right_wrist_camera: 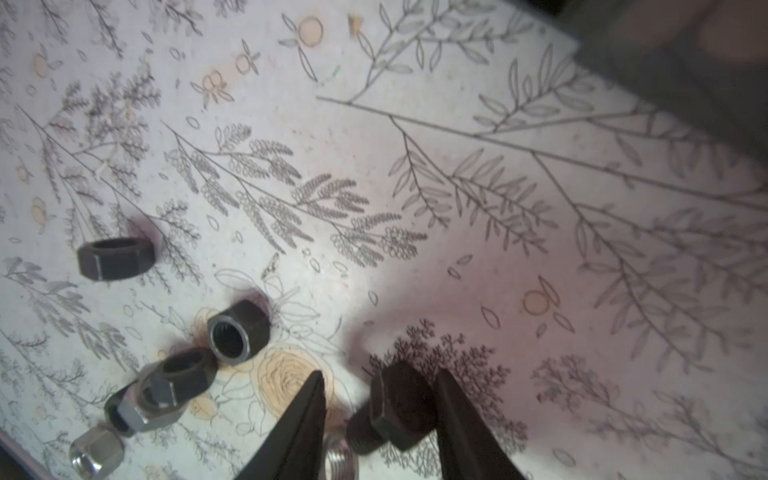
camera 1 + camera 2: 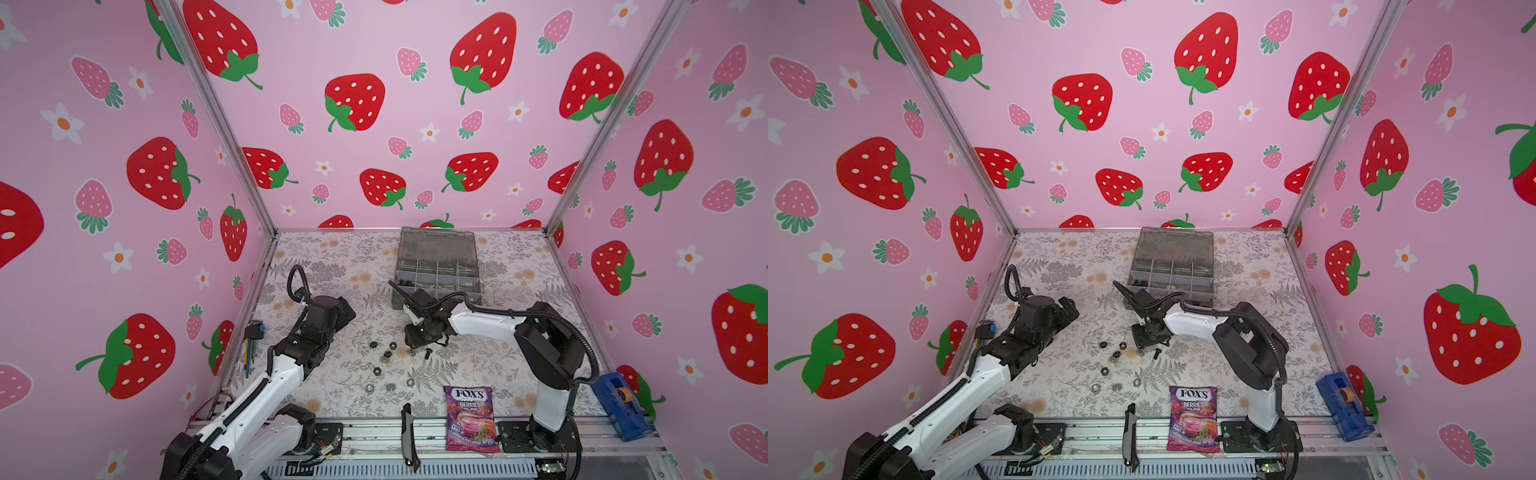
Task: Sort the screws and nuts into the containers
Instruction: 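Lower the right gripper and grasp a third black hex bolt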
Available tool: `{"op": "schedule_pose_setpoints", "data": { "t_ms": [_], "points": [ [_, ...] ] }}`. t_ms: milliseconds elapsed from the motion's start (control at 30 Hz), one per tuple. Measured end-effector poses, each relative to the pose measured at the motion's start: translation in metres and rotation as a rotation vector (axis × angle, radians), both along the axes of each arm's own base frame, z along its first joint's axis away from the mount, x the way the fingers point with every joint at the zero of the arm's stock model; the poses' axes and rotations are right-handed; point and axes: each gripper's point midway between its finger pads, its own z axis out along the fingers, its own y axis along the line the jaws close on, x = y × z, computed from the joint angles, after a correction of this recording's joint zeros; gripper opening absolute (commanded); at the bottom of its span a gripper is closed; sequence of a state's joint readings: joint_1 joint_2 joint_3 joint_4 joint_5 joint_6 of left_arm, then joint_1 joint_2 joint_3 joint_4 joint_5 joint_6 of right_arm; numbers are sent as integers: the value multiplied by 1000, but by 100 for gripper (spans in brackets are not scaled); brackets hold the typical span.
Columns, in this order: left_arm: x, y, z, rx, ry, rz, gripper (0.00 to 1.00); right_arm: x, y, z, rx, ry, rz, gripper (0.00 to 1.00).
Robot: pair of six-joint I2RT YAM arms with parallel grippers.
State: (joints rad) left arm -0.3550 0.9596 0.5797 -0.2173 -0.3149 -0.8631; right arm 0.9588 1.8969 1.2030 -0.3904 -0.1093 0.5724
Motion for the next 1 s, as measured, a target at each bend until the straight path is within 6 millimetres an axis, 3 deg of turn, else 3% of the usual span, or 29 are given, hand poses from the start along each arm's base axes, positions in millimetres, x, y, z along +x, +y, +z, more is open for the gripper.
{"op": "schedule_pose_setpoints", "data": {
  "t_ms": [300,533,733,1000],
  "points": [
    [0,2,1,-2,-5,7,99,3,13,-1,-68,-65,56,46],
    [0,3,1,-2,-4,11,99,6,-4,-3,-175,-113,39,57],
    [1,3,1,-2,-3,12,99,6,-14,-5,-228,-128,27,59],
    [1,5,1,-2,-2,16,99,-6,-11,-6,-239,-124,42,57]
  ]
}}
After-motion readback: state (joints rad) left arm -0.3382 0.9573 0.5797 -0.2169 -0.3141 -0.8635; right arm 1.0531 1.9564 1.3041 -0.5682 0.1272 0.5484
